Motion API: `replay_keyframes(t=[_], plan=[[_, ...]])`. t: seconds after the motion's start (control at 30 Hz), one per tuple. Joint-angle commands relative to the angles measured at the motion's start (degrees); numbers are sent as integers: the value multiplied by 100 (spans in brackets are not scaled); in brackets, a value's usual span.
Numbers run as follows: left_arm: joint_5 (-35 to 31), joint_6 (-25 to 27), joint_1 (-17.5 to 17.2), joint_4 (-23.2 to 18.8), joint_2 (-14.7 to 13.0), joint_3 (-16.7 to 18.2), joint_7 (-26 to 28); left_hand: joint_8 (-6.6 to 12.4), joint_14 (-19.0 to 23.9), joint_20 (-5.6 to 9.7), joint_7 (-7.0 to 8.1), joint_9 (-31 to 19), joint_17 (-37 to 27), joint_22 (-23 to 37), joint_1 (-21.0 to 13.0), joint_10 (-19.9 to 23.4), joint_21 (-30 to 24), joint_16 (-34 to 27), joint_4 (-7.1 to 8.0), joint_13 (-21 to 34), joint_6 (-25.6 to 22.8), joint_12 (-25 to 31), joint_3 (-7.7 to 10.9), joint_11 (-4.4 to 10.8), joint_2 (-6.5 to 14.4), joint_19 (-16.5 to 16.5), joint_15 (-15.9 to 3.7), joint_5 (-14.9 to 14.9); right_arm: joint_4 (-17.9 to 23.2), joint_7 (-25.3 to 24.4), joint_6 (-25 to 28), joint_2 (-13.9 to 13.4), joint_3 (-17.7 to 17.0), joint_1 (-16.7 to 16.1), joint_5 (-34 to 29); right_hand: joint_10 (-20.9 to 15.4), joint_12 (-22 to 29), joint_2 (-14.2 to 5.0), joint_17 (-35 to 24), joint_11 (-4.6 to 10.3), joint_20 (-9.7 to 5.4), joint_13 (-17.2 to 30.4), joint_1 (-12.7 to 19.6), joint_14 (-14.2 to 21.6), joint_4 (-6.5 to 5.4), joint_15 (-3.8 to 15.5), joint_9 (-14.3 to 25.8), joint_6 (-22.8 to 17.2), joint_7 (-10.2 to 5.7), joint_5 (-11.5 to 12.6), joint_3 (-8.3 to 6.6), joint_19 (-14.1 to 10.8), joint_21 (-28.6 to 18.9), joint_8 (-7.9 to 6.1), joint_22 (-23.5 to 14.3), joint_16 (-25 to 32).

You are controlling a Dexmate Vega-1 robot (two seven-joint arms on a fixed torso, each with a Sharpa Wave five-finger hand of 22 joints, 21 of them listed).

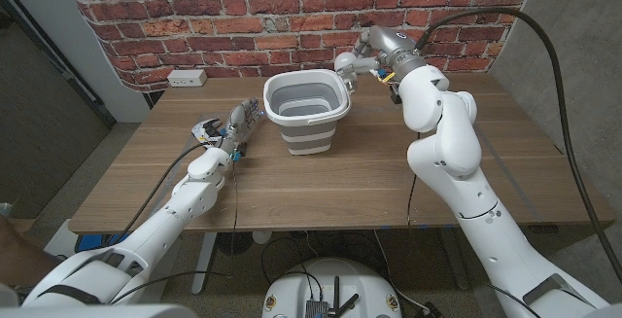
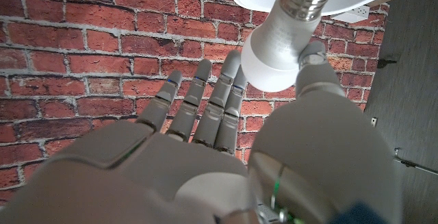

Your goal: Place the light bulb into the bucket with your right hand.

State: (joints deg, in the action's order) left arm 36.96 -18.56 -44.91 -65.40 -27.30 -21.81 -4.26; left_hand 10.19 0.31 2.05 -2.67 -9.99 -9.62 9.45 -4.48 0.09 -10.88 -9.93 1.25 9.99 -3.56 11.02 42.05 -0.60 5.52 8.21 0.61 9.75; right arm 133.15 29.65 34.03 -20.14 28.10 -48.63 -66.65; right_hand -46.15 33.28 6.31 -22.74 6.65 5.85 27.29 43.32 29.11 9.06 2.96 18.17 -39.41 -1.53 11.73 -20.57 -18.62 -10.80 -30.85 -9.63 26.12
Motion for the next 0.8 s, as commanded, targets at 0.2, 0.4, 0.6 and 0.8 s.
replay_keyframes(t=[0.2, 0.4, 0.6, 0.8], plan=[[-53, -15, -23, -22, 41, -48, 50, 27, -6, 108, 23, -12, -16, 34, -67, 23, -9, -36, -50, 25, -56, 2, 15, 10, 496, -35, 10, 11, -729, -706, 207, -545, 680, 1087, 1452, -390, 18, -319, -13, 369, 45, 17, 259, 20, -40, 545, 0, -147, 5, 33, 2, 18, 20, -299, -1, 14], [-61, -22, -4, 3, 83, -77, 38, 26, -8, 108, 22, -12, -14, 34, -72, 25, -9, -35, -56, 25, -55, 3, 13, 17, 494, -36, 10, 11, -1009, -1015, 116, -646, 1012, 1394, 1799, -383, 13, -331, -18, 353, 61, 15, 245, 16, -46, 518, -8, -143, 7, 33, 13, 39, 22, -295, -1, 14], [-103, 27, -3, -40, 90, -106, 107, 25, -10, 111, 24, -12, -14, 34, -76, 24, -10, -34, -60, 25, -54, 3, 12, 16, 494, -35, 9, 11, -1353, -1103, 39, -692, 1351, 1748, 2113, -374, 6, -347, -22, 361, 70, 12, 233, -16, -52, 526, -16, -132, 14, 34, 21, 48, 22, -287, -1, 3], [-100, -1, -9, -39, 105, -111, 89, 25, -10, 108, 27, -12, -14, 34, -80, 25, -10, -35, -65, 25, -55, 3, 9, 7, 494, -37, 8, 11, -1655, -1084, 50, -703, 1666, 2083, 2325, -354, -14, -355, -24, 343, 76, -6, 228, -27, -49, 510, -27, -120, 20, 37, 29, 62, 22, -278, -1, -1]])
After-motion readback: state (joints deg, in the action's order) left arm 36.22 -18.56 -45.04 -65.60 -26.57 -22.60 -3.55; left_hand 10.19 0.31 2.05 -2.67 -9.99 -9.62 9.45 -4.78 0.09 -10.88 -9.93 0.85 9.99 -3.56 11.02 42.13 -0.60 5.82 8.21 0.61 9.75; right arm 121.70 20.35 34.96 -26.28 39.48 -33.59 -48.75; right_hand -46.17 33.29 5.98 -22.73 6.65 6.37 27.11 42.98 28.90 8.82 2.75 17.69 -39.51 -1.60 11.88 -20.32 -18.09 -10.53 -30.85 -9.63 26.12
